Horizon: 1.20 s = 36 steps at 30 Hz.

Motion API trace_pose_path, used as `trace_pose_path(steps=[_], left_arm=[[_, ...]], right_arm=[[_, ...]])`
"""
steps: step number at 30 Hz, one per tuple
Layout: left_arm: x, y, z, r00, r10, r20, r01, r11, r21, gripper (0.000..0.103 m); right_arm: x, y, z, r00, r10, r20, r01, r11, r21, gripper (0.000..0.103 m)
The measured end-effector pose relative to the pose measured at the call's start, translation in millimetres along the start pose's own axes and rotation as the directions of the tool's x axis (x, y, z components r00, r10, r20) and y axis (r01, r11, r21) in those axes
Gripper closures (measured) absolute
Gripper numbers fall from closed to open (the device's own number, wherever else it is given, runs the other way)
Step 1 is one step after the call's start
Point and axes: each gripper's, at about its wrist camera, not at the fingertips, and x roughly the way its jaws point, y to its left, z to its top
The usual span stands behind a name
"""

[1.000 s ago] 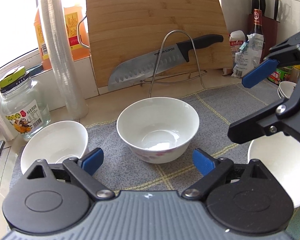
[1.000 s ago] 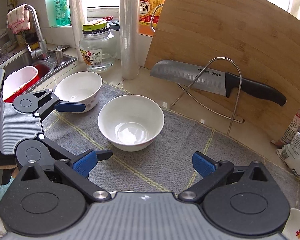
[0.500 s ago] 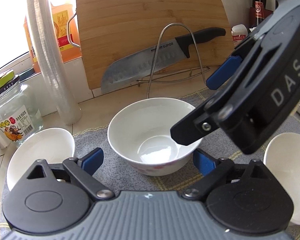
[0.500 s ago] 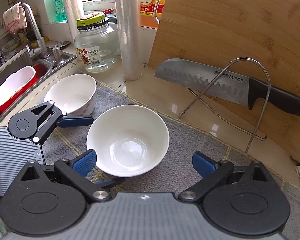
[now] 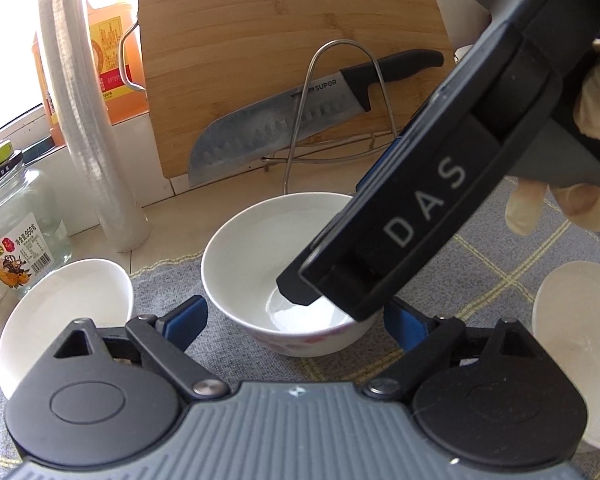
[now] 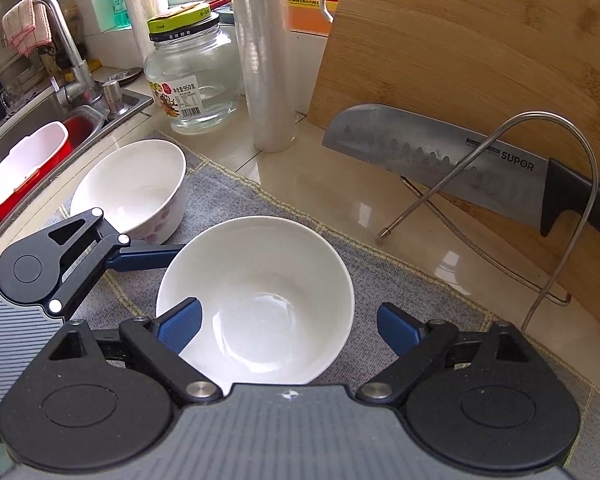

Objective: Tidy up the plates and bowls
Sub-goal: 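Close both tools on opposite rims of the white bowl, then lift the bowl with both tools and carry it over the flower-print bowl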

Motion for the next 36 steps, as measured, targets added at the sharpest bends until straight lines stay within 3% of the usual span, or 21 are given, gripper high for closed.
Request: trace_pose_path(steps=[14, 36], left_arm=[[-1, 1, 0, 1.0, -0.03, -0.001, 0.03, 1.0, -0.009, 0.016], [-4, 5, 6, 0.999, -0.052, -0.016, 0.052, 0.999, 0.001, 0.016]], right_arm=[[9, -1, 3, 0.999, 0.038, -0.013, -0.038, 0.999, 0.005, 0.02], [7, 1, 4, 0.999, 0.044, 0.0, -0.044, 0.999, 0.015, 0.021]])
